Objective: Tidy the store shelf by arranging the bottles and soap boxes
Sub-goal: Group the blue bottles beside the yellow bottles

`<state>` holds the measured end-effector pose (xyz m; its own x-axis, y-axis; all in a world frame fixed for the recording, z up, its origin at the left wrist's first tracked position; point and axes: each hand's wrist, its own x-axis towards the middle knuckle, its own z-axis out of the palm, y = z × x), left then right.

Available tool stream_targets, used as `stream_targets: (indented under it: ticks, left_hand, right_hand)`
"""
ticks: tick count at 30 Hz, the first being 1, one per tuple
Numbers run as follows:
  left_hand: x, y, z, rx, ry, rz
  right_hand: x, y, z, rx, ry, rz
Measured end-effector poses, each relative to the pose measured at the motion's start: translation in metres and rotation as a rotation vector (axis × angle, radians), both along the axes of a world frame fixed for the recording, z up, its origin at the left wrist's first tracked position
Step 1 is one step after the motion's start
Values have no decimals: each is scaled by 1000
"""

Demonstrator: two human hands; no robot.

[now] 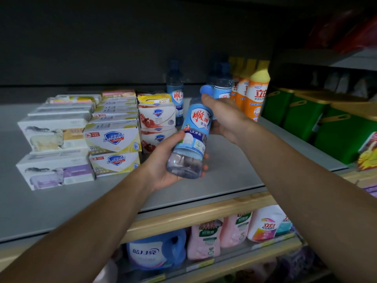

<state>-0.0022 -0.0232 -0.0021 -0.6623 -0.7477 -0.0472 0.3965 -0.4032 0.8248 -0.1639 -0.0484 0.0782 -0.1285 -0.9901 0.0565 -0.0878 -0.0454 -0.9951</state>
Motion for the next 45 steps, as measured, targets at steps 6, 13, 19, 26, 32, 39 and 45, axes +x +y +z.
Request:
stream_targets:
  ticks: [6, 13, 19, 26, 32, 39, 45]
  left_hand:
    - [-9, -3, -9, -593, -364, 327]
    - [-10, -1, -11, -864, -620, 545]
    - [-14, 5, -12, -954, -723, 696]
    - [-22, 13, -10, -1026, -786, 850]
    - [-48, -3, -4, -1033, -919, 772]
    - [-115, -46, 0, -974, -947, 775]
    - [-147, -87, -1, -913, -965, 832]
  right_hand:
    - [3, 29, 7, -451, 436, 8]
    - [-7, 51, -10, -491, 429, 65]
    - [-83, 57, -59, -194, 918, -129]
    - [-143, 73, -99, 127, 1232, -163]
    - [-142, 72, -101, 84, 1285, -181]
    - [-144, 72, -103, 66, 1273, -186]
    - [-145, 70, -105, 32, 1251, -188]
